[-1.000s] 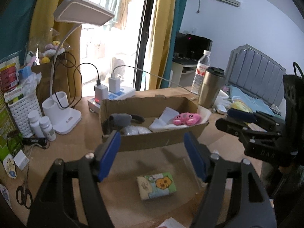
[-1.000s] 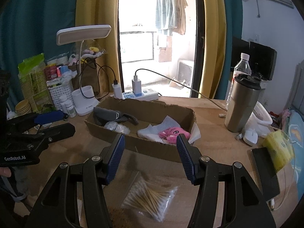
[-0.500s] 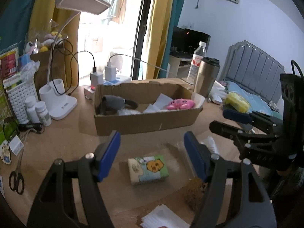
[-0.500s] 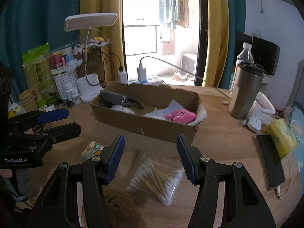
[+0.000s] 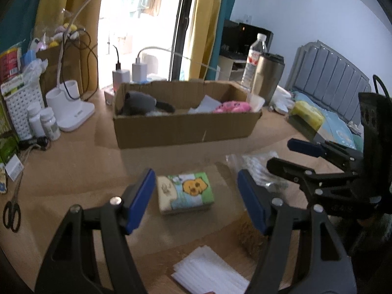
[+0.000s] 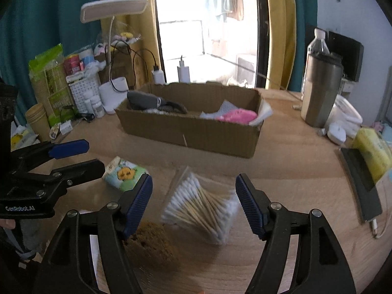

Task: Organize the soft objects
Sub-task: 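Move both tools back toward the cotton swab bag and tissue pack, then grasp the cotton swab bag with the right tool while the left tool grasps the tissue pack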

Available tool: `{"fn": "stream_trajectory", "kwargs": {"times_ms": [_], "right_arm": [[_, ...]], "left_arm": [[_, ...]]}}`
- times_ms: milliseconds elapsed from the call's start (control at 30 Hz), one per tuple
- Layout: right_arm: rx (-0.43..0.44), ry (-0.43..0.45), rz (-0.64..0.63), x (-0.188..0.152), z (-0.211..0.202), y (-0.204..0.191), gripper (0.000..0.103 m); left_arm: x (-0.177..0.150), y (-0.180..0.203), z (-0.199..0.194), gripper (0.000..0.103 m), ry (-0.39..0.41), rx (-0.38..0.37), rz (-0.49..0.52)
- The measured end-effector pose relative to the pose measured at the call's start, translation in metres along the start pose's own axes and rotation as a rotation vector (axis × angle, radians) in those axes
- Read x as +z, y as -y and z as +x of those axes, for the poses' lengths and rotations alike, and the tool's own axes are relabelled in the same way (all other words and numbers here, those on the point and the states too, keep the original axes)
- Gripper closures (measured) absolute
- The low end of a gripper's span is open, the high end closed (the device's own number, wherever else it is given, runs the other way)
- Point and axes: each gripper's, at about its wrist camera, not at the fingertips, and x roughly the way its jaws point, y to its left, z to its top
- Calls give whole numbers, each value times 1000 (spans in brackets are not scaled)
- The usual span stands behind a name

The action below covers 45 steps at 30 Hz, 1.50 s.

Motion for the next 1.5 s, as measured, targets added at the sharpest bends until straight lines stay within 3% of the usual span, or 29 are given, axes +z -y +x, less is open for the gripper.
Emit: {"fn": "stream_trajectory", "kwargs": {"times_ms": [333, 433, 633, 900, 1133, 1500], "right_arm": [[18, -57, 47, -8, 20, 16, 29], [24, -72, 67, -9, 26, 20, 22], [29, -92, 79, -10, 34, 23, 21], [55, -133, 83, -7, 44, 22, 21], [70, -167, 81, -6, 51, 21, 21], [73, -187, 60, -6, 55, 15, 27]], "left_arm": [[-11, -1, 21, 32, -57, 6, -19], [-11, -3, 27, 32, -70, 9, -25], [-10, -6, 38, 32, -100, 14, -40], [-7, -7, 49, 32, -129, 34, -43], [-11, -9, 66, 32, -204, 45, -54], [-10, -2, 72, 33, -201, 62, -25]]}}
